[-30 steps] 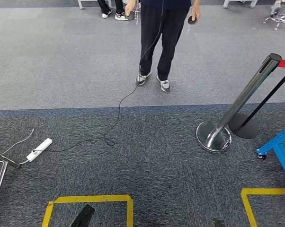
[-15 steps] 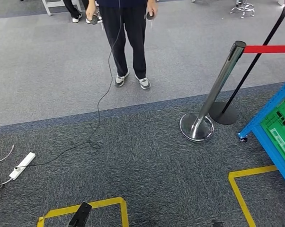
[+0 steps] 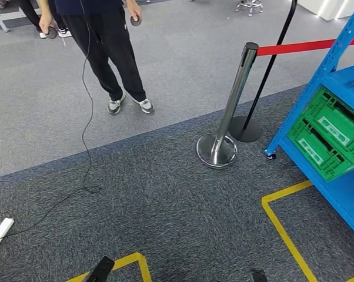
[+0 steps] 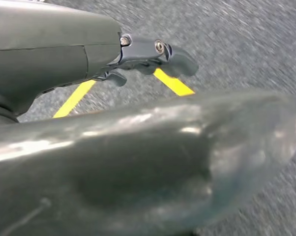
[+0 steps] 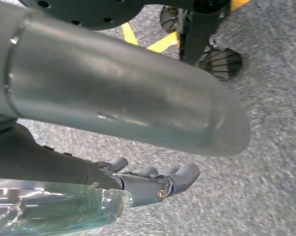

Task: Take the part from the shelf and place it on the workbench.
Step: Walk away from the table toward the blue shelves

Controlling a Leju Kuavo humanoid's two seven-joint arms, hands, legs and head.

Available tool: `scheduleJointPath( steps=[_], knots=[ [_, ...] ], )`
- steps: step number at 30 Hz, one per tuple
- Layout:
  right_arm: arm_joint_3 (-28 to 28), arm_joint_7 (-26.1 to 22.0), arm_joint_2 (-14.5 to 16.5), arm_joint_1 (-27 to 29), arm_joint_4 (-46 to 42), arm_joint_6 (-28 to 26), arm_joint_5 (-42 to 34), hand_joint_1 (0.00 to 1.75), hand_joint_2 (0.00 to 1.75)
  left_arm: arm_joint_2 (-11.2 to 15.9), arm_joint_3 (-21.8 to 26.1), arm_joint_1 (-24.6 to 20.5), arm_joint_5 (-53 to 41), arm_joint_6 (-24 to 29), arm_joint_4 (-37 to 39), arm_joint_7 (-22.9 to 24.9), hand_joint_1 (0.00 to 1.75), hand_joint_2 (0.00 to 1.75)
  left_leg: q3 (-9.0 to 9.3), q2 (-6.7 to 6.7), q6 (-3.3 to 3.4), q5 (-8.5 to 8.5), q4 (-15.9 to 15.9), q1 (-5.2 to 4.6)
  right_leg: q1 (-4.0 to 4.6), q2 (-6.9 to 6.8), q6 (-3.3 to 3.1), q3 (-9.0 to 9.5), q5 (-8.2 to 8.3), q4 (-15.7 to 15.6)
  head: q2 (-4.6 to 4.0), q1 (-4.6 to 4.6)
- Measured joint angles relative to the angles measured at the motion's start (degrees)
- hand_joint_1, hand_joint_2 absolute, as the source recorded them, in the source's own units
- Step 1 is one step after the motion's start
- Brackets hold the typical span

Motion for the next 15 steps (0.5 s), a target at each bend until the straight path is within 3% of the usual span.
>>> scheduleJointPath(
  steps=[1, 3, 5, 7, 8, 9, 12, 13, 15],
  knots=[
    [0.08, 0.34, -0.04, 0.23, 0.0, -0.31, -0.04, 0.0, 0.0, 0.02, 0.14, -0.2, 0.47, 0.65, -0.01, 0.13, 0.0, 0.0, 0.05, 0.55, 0.45, 0.09, -0.09, -0.05, -0.07, -0.33, 0.27, -0.21, -0.08, 0.11, 0.0, 0.0],
    [0.06, 0.61, -0.13, 0.5, 0.01, -0.86, -0.84, 0.0, 0.0, 0.01, 0.78, -0.55, 1.5, 2.55, -0.02, 1.27, 0.0, 0.0, 0.19, 1.74, 1.28, 0.22, -0.26, -0.09, 0.07, -3.11, 0.61, -1.77, -2.04, 3.24, 0.0, 0.32],
    [-0.02, -0.83, -0.14, 0.32, 0.02, -0.49, -1.45, 0.0, 0.0, 0.23, 1.58, -0.47, 1.96, 4.43, -0.02, 3.26, 0.0, 0.0, 0.27, 3.24, 1.75, 0.1, -0.26, -0.46, 0.26, -6.35, 0.69, -5.43, -5.91, 10.78, -0.01, 0.63],
    [-0.02, -2.81, -0.13, 0.07, 0.02, 0.2, -1.03, 0.0, 0.0, 0.86, 2.23, -0.2, 1.9, 5.21, -0.02, 4.38, 0.0, 0.0, 0.33, 4.95, 1.92, -0.05, -0.25, -0.78, 0.24, -7.3, 0.66, -8.22, -7.88, 16.52, -0.01, 0.64],
    [0.01, -3.36, -0.12, 0.01, 0.02, 0.37, -0.75, 0.0, 0.0, 1.2, 2.5, -0.16, 1.88, 5.25, -0.02, 4.51, 0.0, 0.0, 0.4, 5.65, 1.92, -0.13, -0.24, -0.86, 0.24, -7.48, 0.58, -7.98, -7.28, 16.31, -0.01, 0.64],
    [0.03, -3.6, -0.11, -0.05, 0.02, 0.42, -0.58, 0.0, 0.0, 1.46, 2.7, -0.18, 1.85, 5.25, -0.02, 4.55, 0.0, 0.0, 0.54, 6.28, 1.87, -0.24, -0.24, -0.89, 0.25, -7.8, 0.48, -6.46, -5.76, 13.75, -0.01, 0.65],
    [0.14, -3.82, -0.01, -0.52, 0.02, 0.46, -0.41, 0.0, 0.0, 1.96, 2.87, -0.23, 1.76, 5.27, -0.01, 4.58, 0.0, 0.0, 1.19, 7.75, 1.2, -0.81, -0.15, -1.17, 0.54, -10.71, -0.07, -0.07, -1.73, 2.97, -0.01, 0.59],
    [0.2, -3.8, 0.04, -0.73, 0.02, 0.52, -0.39, 0.0, 0.0, 2.08, 2.87, -0.24, 1.65, 5.32, -0.01, 4.57, 0.0, 0.0, 1.36, 8.16, 0.88, -0.96, -0.15, -1.27, 0.7, -11.22, -0.32, 0.8, -1.47, 1.5, -0.01, 0.5],
    [0.27, -3.06, 0.09, -0.93, 0.03, 0.69, -0.43, 0.0, 0.0, 2.23, 2.87, -0.34, 1.43, 5.42, -0.02, 4.22, 0.0, 0.0, 1.63, 9.06, 0.25, -1.04, -0.36, -1.2, 1.0, -10.34, -0.98, 0.93, -1.44, 1.07, -0.01, 0.36]
  ],
)
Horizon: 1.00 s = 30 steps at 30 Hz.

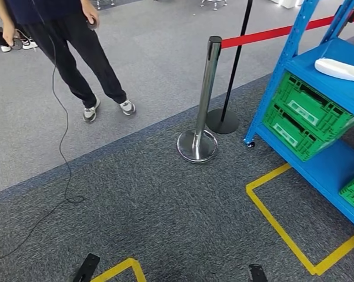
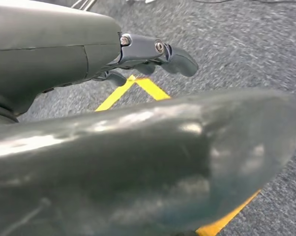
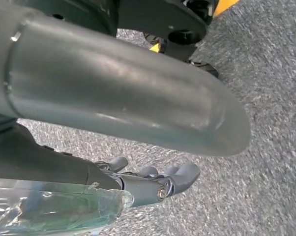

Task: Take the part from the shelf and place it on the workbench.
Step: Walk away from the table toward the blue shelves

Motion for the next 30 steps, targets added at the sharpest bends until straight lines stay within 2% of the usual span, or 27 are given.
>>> scheduleJointPath(
  steps=[1, 3, 5, 6, 7, 8, 9, 10, 11, 12, 14, 16, 17, 18, 19, 20, 21, 22, 23, 24, 25, 27, 28, 29, 30],
  knots=[
    [0.0, 0.98, 0.02, 0.07, 0.01, 0.09, -0.07, 0.0, 0.0, 0.04, 0.01, -0.13, 0.04, -0.02, -0.01, -0.47, 0.0, 0.0, 0.11, 0.1, -0.33, -0.12, -0.03, 0.14, -0.02, 0.56, -0.34, -0.02, 0.1, -0.17, 0.01, -0.01],
    [-0.03, 3.61, 0.13, 0.36, 0.03, 0.2, -0.04, 0.0, 0.0, 0.14, 0.08, -0.55, 0.53, -0.44, -0.02, -2.1, 0.0, 0.0, -0.7, -1.67, -0.88, -1.76, 2.11, 0.36, -0.26, 1.69, -1.01, 0.17, 0.38, -0.55, 0.01, -0.2],
    [-0.05, 5.48, 0.51, 0.58, 0.04, 0.37, 0.25, 0.0, 0.0, 0.2, 0.25, -0.92, 0.87, -1.22, -0.02, -3.73, 0.0, 0.0, -3.84, -4.21, -1.17, -5.2, 8.71, 0.45, -0.42, 2.93, -1.45, 0.26, 0.46, -0.7, 0.01, -0.47],
    [-0.05, 5.76, 0.84, 0.63, 0.05, 0.5, 0.36, 0.0, 0.0, 0.19, 0.32, -1.01, 0.73, -1.54, -0.02, -4.22, 0.0, 0.0, -5.79, -4.73, -1.23, -6.65, 12.45, 0.45, -0.43, 3.67, -1.58, 0.24, 0.44, -0.7, 0.02, -0.54],
    [-0.05, 5.56, 1.16, 0.72, 0.07, 0.64, 0.38, 0.0, 0.0, 0.18, 0.34, -1.06, 0.45, -1.67, -0.02, -4.34, 0.0, 0.0, -7.31, -4.95, -1.26, -7.28, 15.12, 0.45, -0.42, 4.47, -1.64, 0.26, 0.42, -0.7, 0.01, -0.56],
    [-0.05, 5.14, 1.54, 0.85, 0.09, 0.73, 0.32, 0.0, 0.0, 0.16, 0.34, -1.11, 0.11, -1.7, -0.02, -4.27, 0.0, 0.0, -7.97, -5.07, -1.24, -6.68, 15.83, 0.45, -0.43, 5.36, -1.66, 0.31, 0.41, -0.69, 0.01, -0.54],
    [-0.05, 4.67, 1.84, 0.98, 0.11, 0.73, 0.23, 0.0, 0.0, 0.16, 0.33, -1.18, -0.18, -1.7, -0.02, -4.18, 0.0, 0.0, -7.58, -5.22, -1.17, -5.01, 14.35, 0.46, -0.48, 6.26, -1.63, 0.37, 0.42, -0.69, 0.01, -0.56],
    [-0.05, 4.34, 2.09, 1.07, 0.14, 0.69, 0.13, 0.0, 0.0, 0.18, 0.33, -1.29, -0.36, -1.69, -0.02, -4.1, 0.0, 0.0, -6.34, -5.6, -1.1, -2.71, 11.22, 0.48, -0.57, 7.14, -1.55, 0.46, 0.43, -0.68, 0.0, -0.55],
    [-0.05, 4.13, 2.31, 1.11, 0.16, 0.56, 0.01, 0.0, 0.0, 0.2, 0.33, -1.42, -0.47, -1.69, -0.02, -4.05, 0.0, 0.0, -4.73, -6.7, -1.09, -0.47, 7.35, 0.61, -0.67, 7.96, -1.38, 0.48, 0.45, -0.67, 0.0, -0.58],
    [-0.06, 4.09, 2.39, 1.05, 0.16, 0.38, -0.12, 0.0, 0.0, 0.23, 0.33, -1.57, -0.49, -1.7, -0.02, -4.02, 0.0, 0.0, -3.25, -7.94, -1.09, 0.94, 3.79, 0.8, -0.65, 8.7, -1.12, 0.35, 0.43, -0.5, 0.01, -0.63],
    [-0.07, 4.33, 2.44, 0.96, 0.17, -0.11, -0.35, 0.0, 0.0, 0.34, 0.33, -1.82, -0.3, -1.89, -0.02, -3.64, 0.0, 0.0, -1.87, -9.66, -0.97, 1.7, 0.28, 0.96, -0.69, 9.88, -0.36, -0.07, 0.56, -0.49, 0.02, -0.73],
    [-0.08, 4.63, 2.33, 1.21, 0.17, -0.43, -0.52, 0.0, 0.0, 0.47, 0.36, -1.9, -0.02, -2.19, -0.02, -2.98, 0.0, 0.0, -1.75, -8.91, -0.39, 1.68, -0.07, 0.84, -0.83, 10.84, 0.4, -0.55, 0.82, -0.87, 0.01, -0.74],
    [-0.09, 4.74, 2.26, 1.41, 0.17, -0.5, -0.6, 0.0, 0.0, 0.55, 0.39, -1.91, 0.08, -2.33, -0.02, -2.69, 0.0, 0.0, -1.68, -8.36, 0.0, 1.77, -0.17, 0.86, -0.81, 10.38, 0.64, -0.8, 0.63, -0.67, 0.01, -0.71],
    [-0.1, 4.82, 2.2, 1.51, 0.17, -0.55, -0.71, 0.0, 0.0, 0.65, 0.46, -1.9, 0.14, -2.46, -0.02, -2.5, 0.0, 0.0, -1.61, -7.74, 0.41, 1.82, -0.29, 0.88, -0.73, 9.06, 0.84, -1.5, -0.18, 0.55, 0.01, -0.54],
    [-0.11, 4.85, 2.15, 1.45, 0.17, -0.59, -0.83, 0.0, 0.0, 0.75, 0.57, -1.84, 0.15, -2.62, -0.02, -2.34, 0.0, 0.0, -1.54, -7.03, 0.76, 1.81, -0.39, 0.85, -0.65, 7.22, 0.97, -2.69, -1.65, 3.11, 0.01, -0.43],
    [-0.12, 4.82, 2.12, 1.29, 0.17, -0.62, -0.97, 0.0, 0.0, 0.86, 0.68, -1.72, 0.08, -2.75, -0.02, -2.2, 0.0, 0.0, -1.51, -6.29, 1.05, 1.74, -0.41, 0.69, -0.59, 5.18, 1.06, -4.45, -3.58, 6.88, 0.01, -0.3],
    [-0.14, 4.74, 2.1, 1.1, 0.17, -0.61, -1.11, 0.0, 0.0, 0.92, 0.77, -1.58, -0.03, -2.86, -0.02, -2.1, 0.0, 0.0, -1.48, -5.47, 1.24, 1.65, -0.4, 0.53, -0.59, 3.86, 1.16, -6.49, -5.45, 11.06, 0.0, -0.22],
    [-0.17, 4.65, 2.09, 0.98, 0.17, -0.59, -1.21, 0.0, 0.0, 0.96, 0.81, -1.46, -0.14, -2.95, -0.02, -2.02, 0.0, 0.0, -1.43, -4.67, 1.32, 1.58, -0.39, 0.4, -0.61, 3.26, 1.24, -8.12, -6.62, 14.37, 0.0, -0.24],
    [-0.23, 4.59, 2.07, 0.95, 0.17, -0.57, -1.28, 0.0, 0.0, 0.97, 0.83, -1.42, -0.24, -2.99, -0.02, -1.97, 0.0, 0.0, -1.36, -3.93, 1.37, 1.5, -0.38, 0.34, -0.62, 3.03, 1.29, -8.8, -6.72, 15.8, 0.0, -0.23],
    [-0.31, 4.56, 2.06, 0.99, 0.17, -0.55, -1.33, 0.0, 0.0, 0.98, 0.83, -1.43, -0.29, -3.01, -0.02, -1.94, 0.0, 0.0, -1.25, -3.29, 1.35, 1.41, -0.38, 0.32, -0.63, 2.89, 1.31, -8.26, -5.75, 14.88, 0.0, -0.23],
    [-0.39, 4.5, 2.03, 1.02, 0.17, -0.53, -1.38, 0.0, 0.0, 0.99, 0.83, -1.47, -0.37, -3.02, -0.02, -1.91, 0.0, 0.0, -1.05, -2.67, 1.25, 1.26, -0.38, 0.33, -0.64, 2.5, 1.29, -6.47, -3.96, 11.66, 0.0, -0.22],
    [-0.51, 4.26, 1.98, 0.88, 0.17, -0.51, -1.52, 0.0, 0.0, 1.01, 0.83, -1.5, -0.64, -3.11, -0.02, -1.86, 0.0, 0.0, -0.57, -1.58, 0.78, 0.85, -0.32, 0.15, -0.51, 0.55, 1.07, -1.95, -0.96, 3.63, 0.0, -0.25],
    [-0.54, 4.15, 1.97, 0.72, 0.17, -0.5, -1.6, 0.0, 0.0, 1.03, 0.83, -1.53, -0.77, -3.19, -0.02, -1.85, 0.0, 0.0, -0.37, -1.12, 0.47, 0.67, -0.28, 0.02, -0.4, -0.11, 0.8, -0.45, -0.24, 1.03, 0.0, -0.29],
    [-0.58, 4.16, 1.97, 0.59, 0.17, -0.55, -1.67, 0.0, 0.0, 1.04, 0.83, -1.6, -0.85, -3.31, -0.02, -1.94, 0.0, 0.0, -0.25, -0.72, 0.18, 0.58, -0.26, -0.1, -0.25, -0.36, 0.48, 0.11, -0.15, -0.01, 0.0, -0.34],
    [-0.63, 4.29, 1.97, 0.52, 0.17, -0.66, -1.72, 0.0, 0.0, 1.03, 0.83, -1.73, -0.88, -3.45, -0.02, -2.11, 0.0, 0.0, -0.18, -0.31, -0.1, 0.57, -0.29, -0.14, -0.1, 0.19, 0.09, 0.1, -0.13, -0.03, 0.0, -0.37]
  ],
)
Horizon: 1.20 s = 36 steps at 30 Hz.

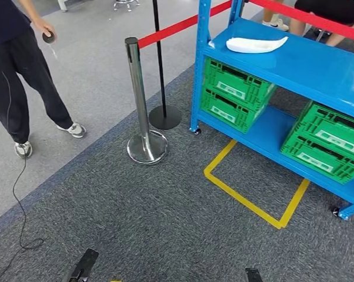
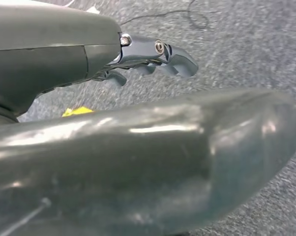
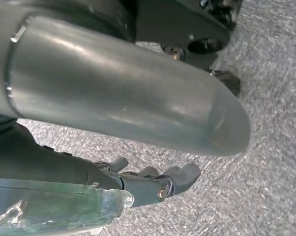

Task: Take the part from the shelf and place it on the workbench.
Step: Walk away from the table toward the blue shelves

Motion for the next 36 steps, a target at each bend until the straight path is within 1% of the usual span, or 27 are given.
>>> scheduleJointPath(
  steps=[1, 2, 3, 5, 7, 8, 9, 10, 11, 13, 15, 16, 17, 18, 19, 21, 22, 23, 24, 25, 26, 27, 29, 30, 32, 34, 36],
  knots=[
    [-0.07, 0.18, 0.0, -0.01, 0.0, -0.14, -0.02, 0.0, 0.0, -0.03, 0.0, -0.21, -0.03, -0.17, -0.01, -0.26, 0.0, 0.0, 0.09, 0.33, -0.31, -0.02, -0.07, 0.1, 0.04, 0.57, -0.38, -0.12, 0.1, -0.06, 0.01, 0.02],
    [-0.14, 0.39, 0.01, 0.02, 0.0, -0.28, -0.01, 0.0, 0.0, -0.06, 0.0, -0.51, -0.07, -0.33, -0.03, -0.56, 0.0, 0.0, 0.1, -0.01, -0.66, -0.22, 0.04, 0.25, 0.01, 1.11, -0.71, -0.15, 0.21, -0.19, 0.01, 0.02],
    [-0.2, 0.56, 0.02, -0.01, 0.0, -0.37, 0.03, 0.0, 0.0, -0.09, 0.0, -0.9, -0.13, -0.45, -0.06, -0.83, 0.0, 0.0, -0.18, -0.99, -0.98, -0.88, 0.8, 0.38, -0.1, 1.61, -1.05, -0.11, 0.34, -0.34, 0.01, -0.02],
    [-0.25, 0.78, 0.12, -0.34, 0.0, -0.43, 0.1, 0.0, 0.0, -0.13, -0.02, -1.59, -0.22, -0.61, -0.1, -1.12, 0.0, 0.0, -2.43, -3.67, -1.4, -3.81, 5.79, 0.53, -0.35, 2.7, -1.58, -0.01, 0.52, -0.55, 0.01, -0.22],
    [-0.26, 0.89, 0.29, -0.71, 0.0, -0.44, 0.14, 0.0, 0.0, -0.2, -0.04, -1.86, -0.25, -0.69, -0.11, -1.18, 0.0, 0.0, -6.19, -4.69, -1.48, -6.95, 13.34, 0.53, -0.4, 4.1, -1.84, -0.02, 0.55, -0.55, 0.0, -0.33],
    [-0.26, 0.91, 0.35, -0.77, 0.0, -0.44, 0.18, 0.0, 0.0, -0.22, -0.04, -1.89, -0.26, -0.73, -0.11, -1.29, 0.0, 0.0, -7.51, -4.76, -1.46, -7.33, 15.65, 0.53, -0.4, 4.9, -1.87, -0.01, 0.55, -0.54, 0.0, -0.33],
    [-0.27, 0.88, 0.38, -0.75, 0.0, -0.44, 0.27, 0.0, 0.0, -0.23, -0.04, -1.95, -0.26, -0.8, -0.12, -1.53, 0.0, 0.0, -7.89, -4.83, -1.4, -6.5, 15.9, 0.55, -0.42, 5.72, -1.85, 0.01, 0.58, -0.53, 0.0, -0.33],
    [-0.27, 0.83, 0.39, -0.72, 0.0, -0.53, 0.4, 0.0, 0.0, -0.23, -0.04, -2.05, -0.31, -0.91, -0.13, -1.84, 0.0, 0.0, -7.17, -5.05, -1.32, -4.66, 13.92, 0.58, -0.48, 6.53, -1.77, 0.05, 0.62, -0.52, 0.0, -0.32],
    [-0.28, 0.75, 0.39, -0.74, 0.0, -0.78, 0.49, 0.0, 0.0, -0.22, -0.04, -2.2, -0.36, -1.01, -0.14, -2.14, 0.0, 0.0, -5.64, -5.65, -1.25, -2.33, 10.36, 0.65, -0.57, 7.32, -1.64, 0.08, 0.68, -0.51, 0.0, -0.33],
    [-0.32, 0.53, 0.4, -0.95, 0.0, -1.58, 0.11, 0.0, 0.0, -0.21, -0.06, -2.54, -0.4, -1.12, -0.15, -2.38, 0.0, 0.0, -2.44, -8.05, -1.22, 0.68, 3.1, 0.94, -0.56, 8.72, -1.12, -0.16, 0.79, -0.34, 0.01, -0.35],
    [-0.52, 0.28, 0.4, -1.09, 0.0, -2.26, -0.57, 0.0, 0.0, -0.22, -0.08, -2.57, -0.1, -1.04, -0.15, -1.81, 0.0, 0.0, -1.3, -9.32, -1.06, 0.96, 0.24, 1.05, -0.58, 9.83, -0.41, -0.6, 1.05, -0.43, 0.01, -0.37],
    [-0.65, 0.19, 0.39, -1.01, 0.0, -2.45, -0.65, 0.0, 0.0, -0.21, -0.07, -2.39, 0.17, -0.8, -0.15, -1.2, 0.0, 0.0, -1.26, -8.85, -0.81, 0.96, 0.03, 1.04, -0.69, 10.4, -0.03, -0.89, 1.23, -0.63, 0.01, -0.35],
    [-0.76, 0.16, 0.35, -0.84, 0.0, -2.61, -0.55, 0.0, 0.0, -0.22, -0.03, -2.09, 0.52, -0.44, -0.15, -0.53, 0.0, 0.0, -1.24, -8.24, -0.46, 1.09, -0.07, 1.04, -0.76, 10.48, 0.28, -1.12, 1.31, -0.74, 0.01, -0.36],
    [-0.83, 0.19, 0.3, -0.64, 0.0, -2.8, -0.31, 0.0, 0.0, -0.19, 0.08, -1.7, 0.94, -0.03, -0.15, 0.04, 0.0, 0.0, -1.18, -7.61, -0.04, 1.18, -0.18, 1.06, -0.7, 9.59, 0.53, -1.54, 0.96, -0.23, 0.0, -0.26],
    [-0.86, 0.24, 0.2, -0.52, 0.0, -3.0, -0.06, 0.0, 0.0, -0.13, 0.25, -1.24, 1.38, 0.34, -0.15, 0.42, 0.0, 0.0, -1.14, -6.92, 0.37, 1.23, -0.29, 1.09, -0.6, 8.09, 0.71, -2.42, 0.0, 1.32, 0.0, -0.09],
    [-0.87, 0.45, -0.05, -0.49, 0.0, -3.37, 0.22, 0.0, 0.0, -0.02, 0.58, -0.1, 1.86, 0.42, -0.15, 0.31, 0.0, 0.0, -1.09, -5.48, 0.99, 1.09, -0.34, 0.86, -0.43, 4.4, 0.9, -5.48, -3.41, 7.81, 0.0, 0.15],
    [-0.89, 0.71, -0.24, -0.46, 0.0, -3.46, 0.21, 0.0, 0.0, -0.08, 0.67, 0.46, 1.8, 0.17, -0.14, -0.03, 0.0, 0.0, -1.08, -4.7, 1.16, 1.02, -0.34, 0.71, -0.48, 3.47, 0.99, -7.33, -5.08, 11.73, 0.0, 0.16],
    [-0.91, 1.03, -0.45, -0.31, 0.0, -3.52, 0.16, 0.0, 0.0, -0.29, 0.69, 0.9, 1.56, -0.15, -0.13, -0.41, 0.0, 0.0, -1.05, -3.98, 1.23, 0.95, -0.33, 0.6, -0.52, 3.02, 1.07, -8.62, -5.97, 14.55, 0.0, 0.14],
    [-0.98, 1.35, -0.7, -0.1, 0.0, -3.55, 0.12, 0.0, 0.0, -0.6, 0.67, 1.16, 1.19, -0.45, -0.11, -0.72, 0.0, 0.0, -0.99, -3.33, 1.24, 0.87, -0.32, 0.55, -0.54, 2.81, 1.12, -8.89, -5.81, 15.39, 0.0, 0.17],
    [-1.06, 1.57, -0.94, 0.13, 0.0, -3.54, 0.09, 0.0, 0.0, -1.0, 0.6, 1.29, 0.77, -0.64, -0.1, -0.91, 0.0, 0.0, -0.88, -2.74, 1.19, 0.77, -0.31, 0.55, -0.56, 2.6, 1.14, -7.96, -4.66, 13.93, 0.0, 0.17],
    [-1.13, 1.66, -1.14, 0.29, 0.0, -3.51, 0.08, 0.0, 0.0, -1.36, 0.52, 1.33, 0.38, -0.69, -0.09, -1.04, 0.0, 0.0, -0.7, -2.19, 1.06, 0.62, -0.3, 0.57, -0.55, 2.04, 1.14, -5.96, -2.87, 10.46, 0.0, 0.19],
    [-1.19, 1.67, -1.28, 0.3, 0.0, -3.46, -0.05, 0.0, 0.0, -1.66, 0.45, 1.33, 0.1, -0.61, -0.09, -1.25, 0.0, 0.0, -0.47, -1.65, 0.84, 0.43, -0.29, 0.5, -0.43, 0.78, 1.15, -3.66, -1.47, 6.34, 0.01, 0.21],
    [-1.37, 1.66, -1.37, 0.02, 0.0, -3.37, -0.67, 0.0, 0.0, -2.02, 0.38, 1.22, -0.05, -0.32, -0.09, -1.96, 0.0, 0.0, -0.04, -0.59, 0.28, 0.02, -0.16, 0.17, -0.2, -0.82, 0.71, -0.47, -0.04, 0.81, 0.01, 0.15],
    [-1.53, 1.66, -1.36, -0.1, 0.0, -3.35, -1.02, 0.0, 0.0, -2.1, 0.37, 1.1, -0.06, -0.2, -0.09, -2.28, 0.0, 0.0, 0.12, -0.09, 0.06, -0.09, -0.16, 0.01, -0.06, -0.94, 0.44, -0.04, -0.11, 0.0, 0.01, 0.11],
    [-1.89, 1.66, -1.33, -0.05, 0.0, -3.34, -1.44, 0.0, 0.0, -2.27, 0.36, 0.72, -0.06, -0.16, -0.09, -2.62, 0.0, 0.0, 0.43, 0.74, -0.37, -0.28, -0.26, 0.01, -0.05, 0.45, -0.25, -0.08, 0.03, -0.08, 0.01, 0.09],
    [-2.16, 1.66, -1.29, 0.08, 0.0, -3.36, -1.61, 0.0, 0.0, -2.39, 0.34, 0.38, -0.06, -0.15, -0.09, -2.79, 0.0, 0.0, 0.01, -0.67, -0.93, -1.62, 1.21, 0.23, -0.27, 1.61, -0.91, -0.04, 0.18, -0.23, 0.01, 0.04],
    [-2.27, 1.64, -1.23, -0.08, 0.0, -3.37, -1.66, 0.0, 0.0, -2.41, 0.33, 0.33, -0.06, -0.15, -0.08, -2.87, 0.0, 0.0, -2.8, -3.4, -1.28, -5.01, 7.35, 0.36, -0.5, 2.86, -1.43, -0.06, 0.28, -0.31, 0.01, -0.07]
  ],
)
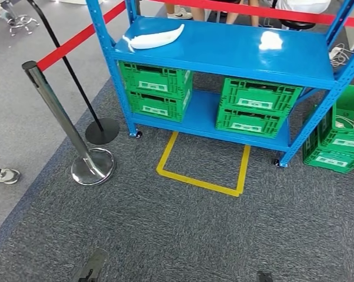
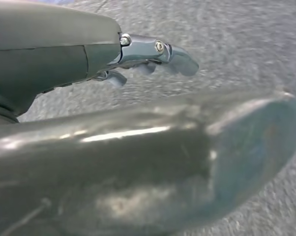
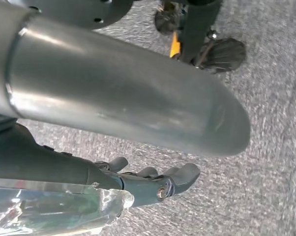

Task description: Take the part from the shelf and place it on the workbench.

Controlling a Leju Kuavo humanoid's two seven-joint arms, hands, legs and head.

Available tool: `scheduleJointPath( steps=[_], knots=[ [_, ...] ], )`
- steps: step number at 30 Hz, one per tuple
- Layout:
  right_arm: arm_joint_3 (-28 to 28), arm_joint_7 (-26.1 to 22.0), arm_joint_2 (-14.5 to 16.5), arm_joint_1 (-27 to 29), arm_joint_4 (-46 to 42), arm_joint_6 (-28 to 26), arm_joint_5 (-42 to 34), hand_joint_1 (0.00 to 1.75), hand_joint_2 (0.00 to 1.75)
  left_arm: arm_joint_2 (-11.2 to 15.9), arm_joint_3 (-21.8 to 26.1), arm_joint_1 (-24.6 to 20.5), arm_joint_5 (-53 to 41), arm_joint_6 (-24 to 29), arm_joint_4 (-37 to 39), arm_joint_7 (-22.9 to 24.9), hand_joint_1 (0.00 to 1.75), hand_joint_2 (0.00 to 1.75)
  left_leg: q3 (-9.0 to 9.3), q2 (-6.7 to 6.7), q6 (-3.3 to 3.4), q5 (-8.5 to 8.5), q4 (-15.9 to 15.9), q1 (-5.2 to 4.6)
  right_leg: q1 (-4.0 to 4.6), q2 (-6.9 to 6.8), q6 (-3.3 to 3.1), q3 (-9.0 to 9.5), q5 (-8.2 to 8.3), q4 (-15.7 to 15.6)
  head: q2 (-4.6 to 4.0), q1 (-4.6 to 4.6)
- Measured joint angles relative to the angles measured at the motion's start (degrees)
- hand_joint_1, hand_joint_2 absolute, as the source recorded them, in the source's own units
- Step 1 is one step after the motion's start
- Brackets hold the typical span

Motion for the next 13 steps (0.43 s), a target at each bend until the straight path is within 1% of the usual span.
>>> scheduleJointPath(
  steps=[1, 2, 3, 4, 5, 6, 7, 8, 9, 10, 11, 12, 13],
  knots=[
    [-0.02, -0.01, 0.02, -0.08, 0.0, 0.0, 0.01, 0.0, 0.0, -0.01, -0.01, 0.07, 0.0, 0.0, 0.01, -0.01, 0.0, 0.0, -2.06, -0.78, -0.05, -1.73, 4.08, 0.01, -0.03, 0.72, -0.16, -0.04, 0.02, 0.0, 0.0, -0.02],
    [-0.04, -0.01, 0.03, -0.1, 0.0, 0.01, 0.01, 0.0, 0.0, -0.02, -0.01, 0.15, 0.0, -0.01, 0.01, -0.01, 0.0, 0.0, -3.83, -1.15, -0.07, -2.78, 7.38, 0.01, -0.05, 1.47, -0.23, -0.06, 0.03, 0.0, 0.0, -0.02],
    [-0.08, 0.0, 0.04, -0.03, 0.0, 0.01, 0.01, 0.0, 0.0, -0.03, -0.01, 0.2, 0.0, -0.01, 0.01, -0.01, 0.0, 0.0, -4.78, -1.29, -0.02, -2.61, 8.78, 0.02, -0.05, 2.24, -0.23, -0.05, 0.03, 0.0, -0.01, -0.01],
    [-0.14, -0.01, 0.05, 0.05, 0.0, 0.04, 0.02, 0.0, 0.0, -0.04, -0.01, 0.22, -0.01, -0.01, 0.0, -0.03, 0.0, 0.0, -4.77, -1.43, 0.07, -1.37, 8.17, 0.04, -0.07, 3.02, -0.19, -0.01, 0.06, 0.01, 0.0, -0.01],
    [-0.21, -0.06, 0.05, 0.1, 0.0, 0.12, 0.06, 0.0, 0.0, -0.03, -0.01, 0.2, -0.05, -0.04, 0.0, -0.07, 0.0, 0.0, -3.73, -1.74, 0.2, 0.67, 5.55, 0.07, -0.11, 3.79, -0.1, 0.03, 0.11, 0.01, 0.0, 0.0],
    [-0.26, -0.2, 0.07, 0.1, 0.0, 0.28, 0.21, 0.0, 0.0, -0.02, -0.01, 0.16, -0.12, -0.07, 0.0, -0.11, 0.0, 0.0, -2.09, -2.73, 0.32, 2.93, 1.8, 0.19, -0.17, 4.55, 0.04, 0.03, 0.19, 0.01, 0.0, -0.02],
    [-0.3, -0.38, 0.08, -0.01, 0.0, 0.43, 0.46, 0.0, 0.0, 0.0, -0.01, 0.12, -0.21, -0.09, 0.0, -0.14, 0.0, 0.0, -0.38, -4.0, 0.45, 4.5, -2.1, 0.35, -0.11, 5.3, 0.29, -0.1, 0.23, 0.16, 0.0, -0.05],
    [-0.3, -0.58, 0.12, -0.15, 0.0, 0.56, 0.74, 0.0, 0.0, 0.03, -0.02, 0.05, -0.29, -0.15, -0.01, -0.06, 0.0, 0.0, 0.85, -5.04, 0.49, 5.38, -4.93, 0.48, -0.08, 5.94, 0.59, -0.31, 0.31, 0.21, 0.0, -0.04],
    [-0.3, -0.74, 0.15, -0.27, 0.0, 0.64, 1.02, 0.0, 0.0, 0.07, -0.02, -0.02, -0.31, -0.18, -0.01, 0.05, 0.0, 0.0, 1.5, -5.83, 0.54, 5.63, -6.59, 0.55, -0.06, 6.51, 0.95, -0.55, 0.42, 0.2, 0.0, -0.05],
    [-0.29, -0.79, 0.19, -0.32, 0.0, 0.64, 1.22, 0.0, 0.0, 0.11, -0.03, -0.07, -0.27, -0.22, -0.01, 0.3, 0.0, 0.0, 1.67, -5.79, 0.69, 5.53, -7.2, 0.51, -0.06, 7.05, 1.36, -0.76, 0.57, 0.1, -0.01, -0.06],
    [-0.28, -0.76, 0.21, -0.26, 0.0, 0.62, 1.33, 0.0, 0.0, 0.16, -0.02, -0.1, -0.22, -0.27, 0.0, 0.61, 0.0, 0.0, 1.62, -5.27, 0.93, 5.63, -7.23, 0.52, -0.17, 7.44, 1.73, -1.02, 0.74, -0.14, 0.0, -0.07],
    [-0.28, -0.65, 0.21, -0.12, 0.0, 0.58, 1.4, 0.0, 0.0, 0.26, -0.02, -0.11, -0.17, -0.28, 0.0, 0.89, 0.0, 0.0, 1.64, -4.78, 1.29, 5.77, -7.38, 0.55, -0.16, 6.97, 2.06, -1.26, 0.65, -0.04, -0.01, -0.03],
    [-0.29, -0.59, 0.21, -0.04, 0.0, 0.55, 1.43, 0.0, 0.0, 0.3, -0.01, -0.11, -0.15, -0.29, 0.0, 1.09, 0.0, 0.0, 1.67, -4.49, 1.5, 5.88, -7.47, 0.59, -0.18, 6.87, 2.23, -1.4, 0.64, -0.03, -0.01, -0.03]
  ],
)
